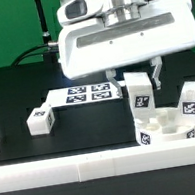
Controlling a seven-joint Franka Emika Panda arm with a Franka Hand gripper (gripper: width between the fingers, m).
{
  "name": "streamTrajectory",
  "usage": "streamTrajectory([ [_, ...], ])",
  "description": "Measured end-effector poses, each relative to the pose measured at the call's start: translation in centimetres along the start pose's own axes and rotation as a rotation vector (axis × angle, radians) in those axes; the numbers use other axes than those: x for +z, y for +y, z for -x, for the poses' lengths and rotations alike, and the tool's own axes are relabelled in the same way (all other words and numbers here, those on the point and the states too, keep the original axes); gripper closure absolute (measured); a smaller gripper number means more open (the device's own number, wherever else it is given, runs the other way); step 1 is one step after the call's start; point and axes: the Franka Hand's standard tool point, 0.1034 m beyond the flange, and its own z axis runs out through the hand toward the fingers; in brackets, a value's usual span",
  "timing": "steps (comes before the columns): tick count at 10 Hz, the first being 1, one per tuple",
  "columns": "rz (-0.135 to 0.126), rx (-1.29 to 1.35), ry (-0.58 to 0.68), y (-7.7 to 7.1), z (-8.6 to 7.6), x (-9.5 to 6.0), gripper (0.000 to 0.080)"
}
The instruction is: Assemble stool
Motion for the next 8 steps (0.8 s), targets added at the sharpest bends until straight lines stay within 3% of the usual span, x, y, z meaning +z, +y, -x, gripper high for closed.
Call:
streamTrajectory([
  [4,-0.007,-0.001,0.002,-0.8,-0.4,0.3,0.0475],
  [8,-0.007,-0.003,-0.009,-1.3,0.3,1.0,0.0475],
])
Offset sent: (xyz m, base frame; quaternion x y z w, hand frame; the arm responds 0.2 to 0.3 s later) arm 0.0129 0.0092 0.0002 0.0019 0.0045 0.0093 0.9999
